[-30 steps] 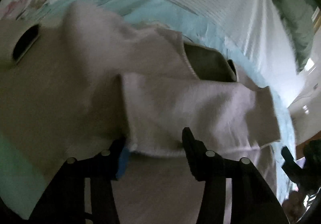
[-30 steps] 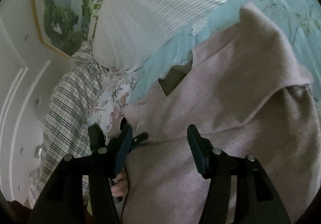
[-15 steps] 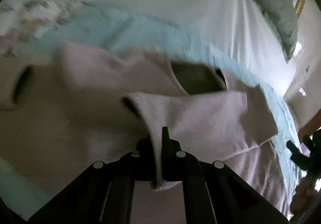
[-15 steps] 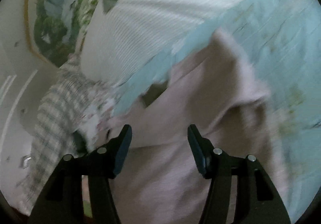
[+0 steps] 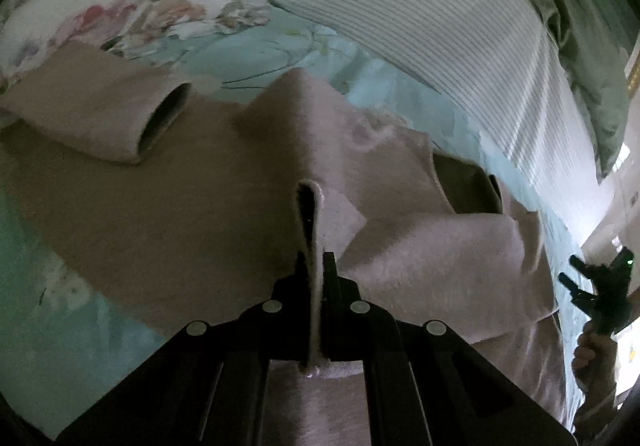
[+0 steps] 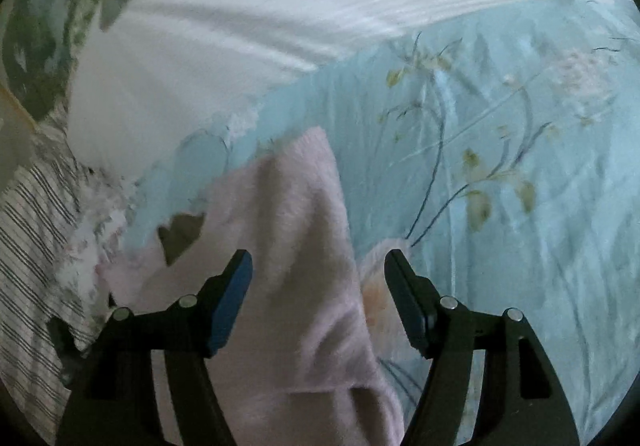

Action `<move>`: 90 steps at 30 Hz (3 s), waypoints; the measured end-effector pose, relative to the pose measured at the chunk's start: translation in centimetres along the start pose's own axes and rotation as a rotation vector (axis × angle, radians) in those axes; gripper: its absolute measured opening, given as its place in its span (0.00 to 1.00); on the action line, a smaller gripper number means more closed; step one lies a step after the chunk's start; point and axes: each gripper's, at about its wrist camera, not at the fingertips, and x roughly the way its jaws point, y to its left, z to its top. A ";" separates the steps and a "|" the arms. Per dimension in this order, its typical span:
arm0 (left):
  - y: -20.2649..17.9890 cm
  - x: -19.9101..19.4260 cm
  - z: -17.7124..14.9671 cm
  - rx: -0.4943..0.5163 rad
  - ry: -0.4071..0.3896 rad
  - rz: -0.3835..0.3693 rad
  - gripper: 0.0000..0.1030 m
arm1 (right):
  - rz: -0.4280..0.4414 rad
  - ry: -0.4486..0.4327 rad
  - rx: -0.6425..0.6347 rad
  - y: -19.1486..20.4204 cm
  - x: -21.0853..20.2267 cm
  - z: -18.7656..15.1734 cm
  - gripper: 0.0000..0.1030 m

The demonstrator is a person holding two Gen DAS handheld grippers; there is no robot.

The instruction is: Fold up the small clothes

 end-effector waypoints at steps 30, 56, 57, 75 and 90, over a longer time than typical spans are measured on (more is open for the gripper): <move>0.4 -1.5 -0.8 0.057 -0.002 0.103 0.20 | -0.082 0.019 0.027 1.1 -1.1 -4.7 0.43; 6.7 0.4 8.2 0.162 -0.043 0.385 0.09 | 0.199 0.170 0.010 10.8 -2.1 -16.5 0.71; 6.4 -0.9 8.1 0.129 -0.057 0.315 0.09 | 0.207 0.164 0.009 11.0 -2.3 -16.6 0.71; -22.2 -1.1 -1.5 0.316 0.018 -0.294 0.09 | 0.178 -0.035 0.107 5.5 -9.7 -15.2 0.71; -22.9 5.3 -6.9 0.379 0.142 -0.195 0.55 | 0.152 -0.032 0.118 3.4 -9.1 -12.3 0.71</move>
